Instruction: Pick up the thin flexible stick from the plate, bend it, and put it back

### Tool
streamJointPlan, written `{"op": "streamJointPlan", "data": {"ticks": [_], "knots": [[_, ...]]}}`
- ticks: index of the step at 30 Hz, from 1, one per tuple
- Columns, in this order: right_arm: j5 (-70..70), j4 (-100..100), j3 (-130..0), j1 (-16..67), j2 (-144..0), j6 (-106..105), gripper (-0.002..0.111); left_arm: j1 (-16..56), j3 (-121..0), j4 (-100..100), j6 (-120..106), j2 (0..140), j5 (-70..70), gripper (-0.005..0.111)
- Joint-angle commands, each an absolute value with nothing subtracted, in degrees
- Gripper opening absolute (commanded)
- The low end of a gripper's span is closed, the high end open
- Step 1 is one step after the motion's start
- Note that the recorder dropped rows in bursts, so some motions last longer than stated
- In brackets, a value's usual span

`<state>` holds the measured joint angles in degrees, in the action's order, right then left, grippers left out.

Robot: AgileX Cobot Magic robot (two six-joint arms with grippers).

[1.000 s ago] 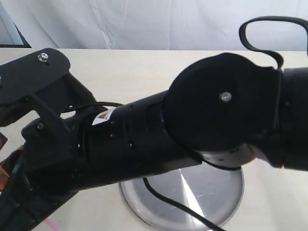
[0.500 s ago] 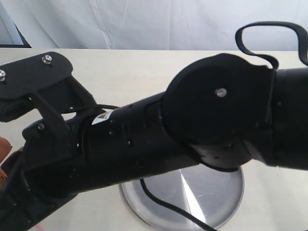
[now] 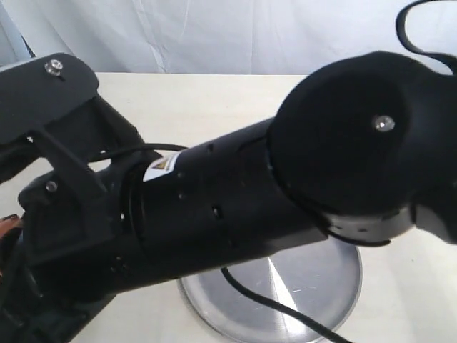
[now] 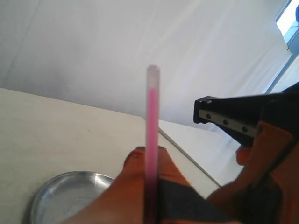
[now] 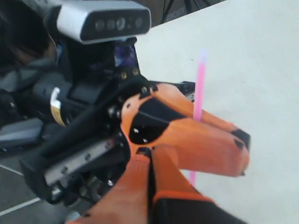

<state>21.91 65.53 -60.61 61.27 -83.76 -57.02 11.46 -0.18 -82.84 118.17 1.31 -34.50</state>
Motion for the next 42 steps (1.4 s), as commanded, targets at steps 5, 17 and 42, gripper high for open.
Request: {"op": "streamJointPlan", "data": {"ticks": [5, 17, 42], "knots": [[24.84, 48.01, -60.86, 61.30, -83.51, -45.40, 0.024, 11.53, -1.26, -78.46, 118.03, 1.37, -28.89, 0.000], [21.97, 42.80, -60.86, 61.30, -89.06, -38.34, 0.057, 11.53, -3.63, -65.07, 118.44, 1.37, -30.68, 0.000], [16.36, 43.98, -60.86, 61.30, -95.13, -38.82, 0.000, 11.53, -3.51, -70.46, 118.07, 1.37, -31.94, 0.000]]}}
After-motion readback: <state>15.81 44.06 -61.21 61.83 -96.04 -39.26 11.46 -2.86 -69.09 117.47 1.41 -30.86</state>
